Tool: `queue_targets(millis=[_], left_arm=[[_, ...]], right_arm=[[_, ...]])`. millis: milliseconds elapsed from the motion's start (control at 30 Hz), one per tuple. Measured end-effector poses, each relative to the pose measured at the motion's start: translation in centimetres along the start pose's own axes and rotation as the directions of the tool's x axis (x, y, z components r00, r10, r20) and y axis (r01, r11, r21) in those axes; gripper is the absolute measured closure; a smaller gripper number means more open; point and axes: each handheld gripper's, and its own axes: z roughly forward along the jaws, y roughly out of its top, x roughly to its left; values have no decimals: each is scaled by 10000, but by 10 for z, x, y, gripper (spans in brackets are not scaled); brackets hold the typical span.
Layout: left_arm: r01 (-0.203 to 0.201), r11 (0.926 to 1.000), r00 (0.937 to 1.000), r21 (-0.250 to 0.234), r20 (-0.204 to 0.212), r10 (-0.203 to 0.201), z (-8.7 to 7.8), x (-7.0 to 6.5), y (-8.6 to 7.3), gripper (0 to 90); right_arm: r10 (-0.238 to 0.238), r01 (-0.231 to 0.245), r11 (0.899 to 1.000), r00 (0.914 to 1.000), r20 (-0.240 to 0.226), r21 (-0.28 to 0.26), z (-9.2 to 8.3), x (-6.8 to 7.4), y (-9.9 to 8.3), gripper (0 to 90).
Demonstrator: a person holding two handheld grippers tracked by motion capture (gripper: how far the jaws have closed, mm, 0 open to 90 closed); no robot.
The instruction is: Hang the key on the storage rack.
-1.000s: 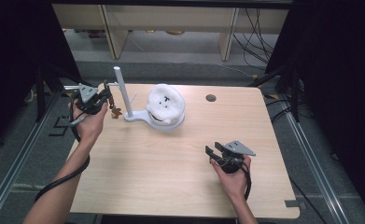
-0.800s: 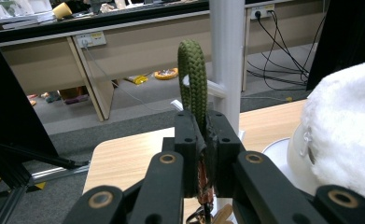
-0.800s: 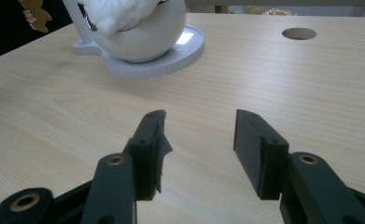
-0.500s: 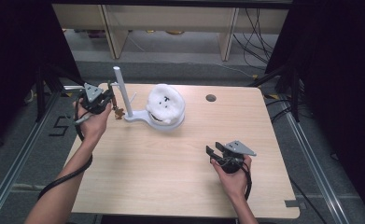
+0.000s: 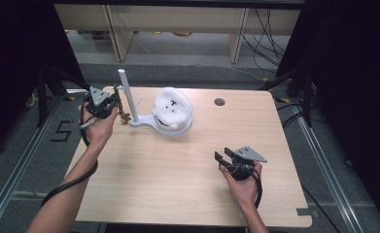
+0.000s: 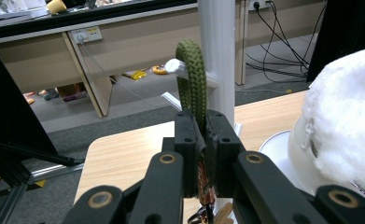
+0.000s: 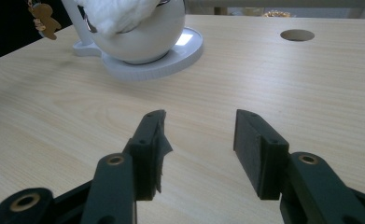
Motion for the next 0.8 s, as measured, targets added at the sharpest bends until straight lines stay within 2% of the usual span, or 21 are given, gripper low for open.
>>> queue_targets(millis=[133, 300, 367, 467, 800], left_arm=[[1, 10000, 10000, 32, 7, -1, 2, -1, 0, 837], [-58, 10000, 10000, 52, 41, 58, 5, -2, -2, 837], [-87, 9999, 10000, 65, 50, 87, 6, -3, -2, 837], [-88, 9999, 9999, 93, 50, 88, 7, -4, -2, 837], [-184, 9998, 9997, 110, 159, 183, 11, -6, -5, 834]], right_arm=[[230, -231, 9997, 9997, 40, 96, -1, 2, 0, 543], [90, -90, 9999, 9999, 48, 79, -1, 1, 0, 542], [226, -226, 9997, 9997, 22, 107, -1, 2, 0, 542], [74, -75, 9999, 10000, 57, 102, -1, 1, 0, 543], [98, -99, 9999, 9999, 74, 136, -1, 1, -1, 542]])
